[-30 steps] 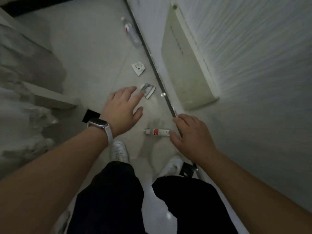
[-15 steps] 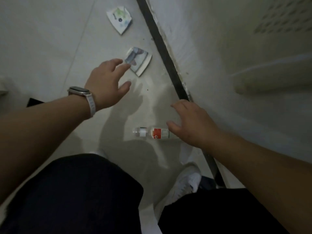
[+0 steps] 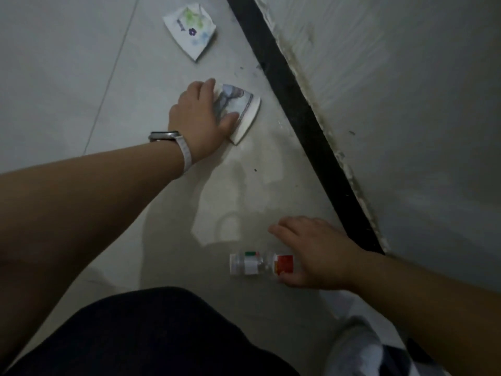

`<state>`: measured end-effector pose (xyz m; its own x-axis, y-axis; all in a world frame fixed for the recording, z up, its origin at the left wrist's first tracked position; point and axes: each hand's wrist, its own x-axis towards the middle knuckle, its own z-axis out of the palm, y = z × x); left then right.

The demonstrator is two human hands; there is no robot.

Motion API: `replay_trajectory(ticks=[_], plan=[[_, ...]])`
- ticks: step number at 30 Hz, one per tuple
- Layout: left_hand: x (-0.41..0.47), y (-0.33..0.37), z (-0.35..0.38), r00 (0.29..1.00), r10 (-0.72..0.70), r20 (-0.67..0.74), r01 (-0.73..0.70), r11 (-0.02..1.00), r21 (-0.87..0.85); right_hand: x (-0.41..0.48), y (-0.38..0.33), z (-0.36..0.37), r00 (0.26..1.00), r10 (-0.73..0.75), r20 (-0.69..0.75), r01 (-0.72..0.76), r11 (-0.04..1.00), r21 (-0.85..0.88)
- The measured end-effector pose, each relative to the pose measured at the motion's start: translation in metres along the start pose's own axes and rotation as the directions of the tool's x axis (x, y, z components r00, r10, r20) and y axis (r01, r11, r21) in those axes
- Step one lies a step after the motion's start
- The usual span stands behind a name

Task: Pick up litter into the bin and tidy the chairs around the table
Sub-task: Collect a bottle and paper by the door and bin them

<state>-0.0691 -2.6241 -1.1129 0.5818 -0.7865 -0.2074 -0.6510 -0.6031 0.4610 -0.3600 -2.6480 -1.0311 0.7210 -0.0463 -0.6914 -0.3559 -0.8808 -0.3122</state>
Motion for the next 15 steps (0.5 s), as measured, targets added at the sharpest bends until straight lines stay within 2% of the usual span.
replay_trajectory(ticks=[3, 8, 12, 15], plan=[[0.011, 0.004, 0.003, 0.994, -0.096, 0.06, 0.098, 0.995, -0.035, 0.005, 0.001, 0.013, 1.0, 0.006, 0.006, -0.006, 1.0, -0.018], [0.006, -0.002, 0.009, 0.999, -0.019, 0.039, 0.019, 1.0, 0.019, 0.008, 0.001, 0.027, 1.0, 0.002, 0.022, -0.002, 1.0, -0.004], [-0.004, 0.0, 0.006, 0.997, -0.067, 0.037, 0.069, 0.997, -0.031, 0.009, 0.0, 0.038, 1.0, -0.006, 0.021, 0.007, 1.0, -0.02], [-0.012, 0.005, 0.002, 0.995, -0.088, 0.044, 0.092, 0.991, -0.097, 0.013, -0.003, 0.041, 0.998, 0.036, 0.048, -0.037, 0.999, 0.032]])
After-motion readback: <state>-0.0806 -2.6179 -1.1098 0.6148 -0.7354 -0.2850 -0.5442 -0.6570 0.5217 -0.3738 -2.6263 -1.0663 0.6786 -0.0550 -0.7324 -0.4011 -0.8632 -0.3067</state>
